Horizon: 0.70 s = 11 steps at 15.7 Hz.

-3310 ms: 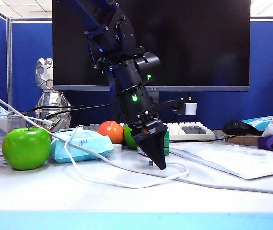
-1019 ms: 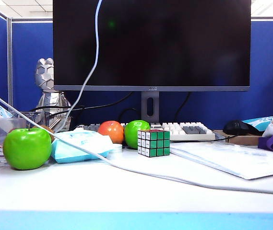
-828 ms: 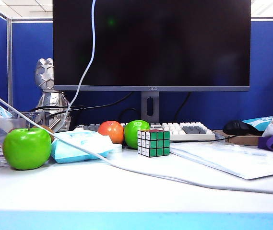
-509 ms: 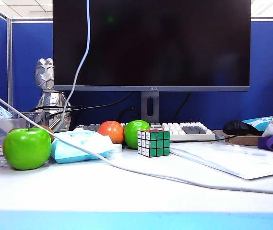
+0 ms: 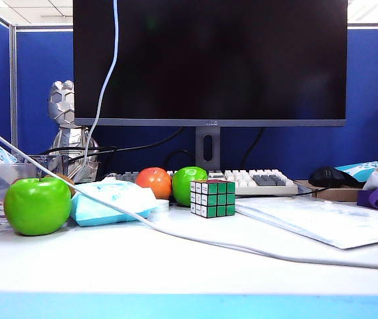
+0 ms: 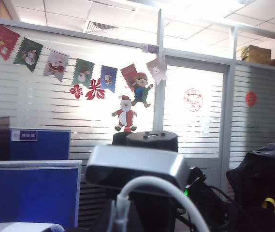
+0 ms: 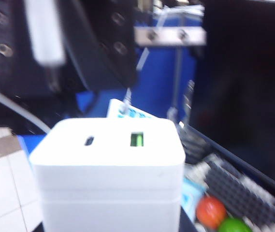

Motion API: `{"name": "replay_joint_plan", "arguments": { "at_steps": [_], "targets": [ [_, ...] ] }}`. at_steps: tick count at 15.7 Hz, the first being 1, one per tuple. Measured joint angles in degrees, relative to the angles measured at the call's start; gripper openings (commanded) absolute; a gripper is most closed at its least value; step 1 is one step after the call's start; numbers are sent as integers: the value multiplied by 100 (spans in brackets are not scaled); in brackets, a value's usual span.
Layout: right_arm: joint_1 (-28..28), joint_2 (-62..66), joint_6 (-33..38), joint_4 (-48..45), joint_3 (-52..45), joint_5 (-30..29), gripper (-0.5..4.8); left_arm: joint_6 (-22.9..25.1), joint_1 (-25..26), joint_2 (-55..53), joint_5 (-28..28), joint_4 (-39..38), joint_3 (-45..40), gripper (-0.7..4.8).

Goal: Pick up the Type-C charging cable and the charging base, insert one end of the Type-C charger into the corresponding slot on the base, and finally place the plugged-in charger back on the table.

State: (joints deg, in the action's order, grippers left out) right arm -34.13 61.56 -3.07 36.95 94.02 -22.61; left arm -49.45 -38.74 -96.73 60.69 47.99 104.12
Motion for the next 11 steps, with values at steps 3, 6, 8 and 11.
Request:
{"name": "replay_joint_plan", "arguments": {
  "at_steps": [3, 6, 8, 11],
  "targets": [
    [0, 11, 0, -155, 0, -20, -5, -35, 4, 0, 4, 4, -2, -6],
    [0, 11, 0, -282, 0, -44, -5, -35, 7, 0, 28, 4, 0, -5],
    [-2, 11, 0, -313, 0, -146, -6, -35, 7, 0, 87, 2, 0, -5],
    [-2, 11, 0, -396, 0, -275, -5, -35, 9, 0, 138, 7, 0, -5]
  ]
}}
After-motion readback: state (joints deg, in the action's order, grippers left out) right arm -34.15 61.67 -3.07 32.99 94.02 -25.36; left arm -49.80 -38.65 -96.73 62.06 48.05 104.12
